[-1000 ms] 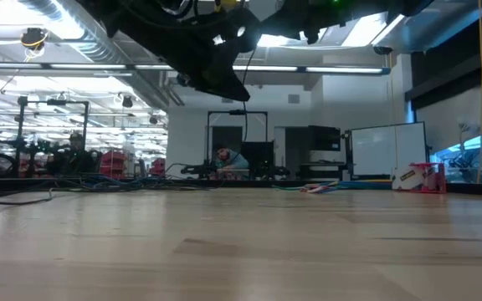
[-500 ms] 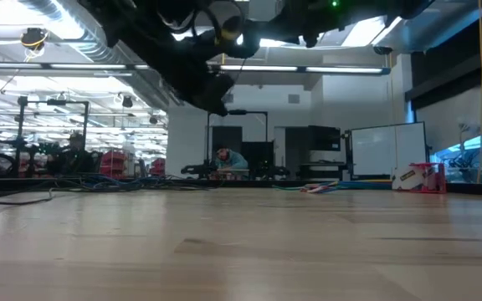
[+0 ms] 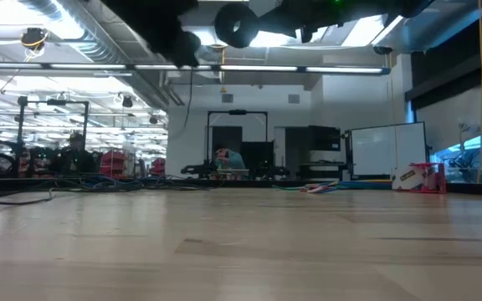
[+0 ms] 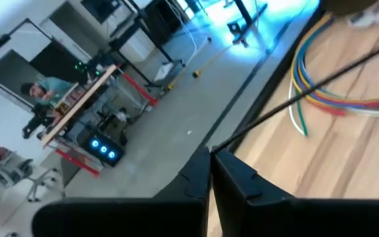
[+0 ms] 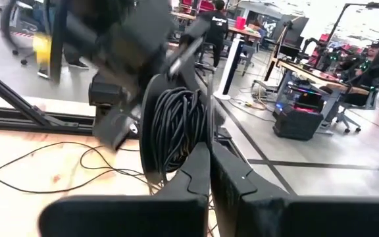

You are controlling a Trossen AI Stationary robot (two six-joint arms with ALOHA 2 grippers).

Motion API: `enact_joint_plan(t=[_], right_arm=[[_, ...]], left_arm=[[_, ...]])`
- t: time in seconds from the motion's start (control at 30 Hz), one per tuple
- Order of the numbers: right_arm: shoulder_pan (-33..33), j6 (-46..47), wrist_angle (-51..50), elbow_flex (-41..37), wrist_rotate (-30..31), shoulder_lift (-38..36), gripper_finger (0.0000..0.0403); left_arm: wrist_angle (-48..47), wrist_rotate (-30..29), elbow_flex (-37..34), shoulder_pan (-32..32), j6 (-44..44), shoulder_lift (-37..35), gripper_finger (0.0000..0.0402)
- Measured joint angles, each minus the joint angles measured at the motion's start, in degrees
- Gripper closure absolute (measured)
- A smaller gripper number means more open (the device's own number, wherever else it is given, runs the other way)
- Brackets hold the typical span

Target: Coiling cords

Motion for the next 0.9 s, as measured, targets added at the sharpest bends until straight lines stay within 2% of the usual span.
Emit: enact_joint_plan(t=[0.17,0.5,0.6,0.7,0.8,0.9], right_arm=[[0.0,-1.6,-0.2,0.0,0.0,0.0,0.0398],[0.0,-3.2,0.1,0.0,0.0,1.6,0.0398],[0.0,-4.0,0.9,0.0,2.3,2.5,0.0398],[0.1,-4.3,1.1,0.0,7.4,2.8,0.0398],[0.1,-4.5,0.9,0.0,12.6,2.8,0.0398],[0.1,-4.9,0.8,0.0,14.0,2.8,0.0398]], left_arm=[[1.1,1.6,0.0,-0.1,1.0,-5.1,0.0398],[13.4,19.1,0.0,0.0,-7.6,-7.1,0.0398],[14.7,21.8,0.0,0.0,-11.0,-7.0,0.0399],[14.9,24.0,0.0,-0.2,-13.9,-7.0,0.0396],[12.6,24.2,0.0,-0.9,-14.5,-7.0,0.0393],[9.9,23.9,0.0,-1.1,-15.4,-7.0,0.0395]])
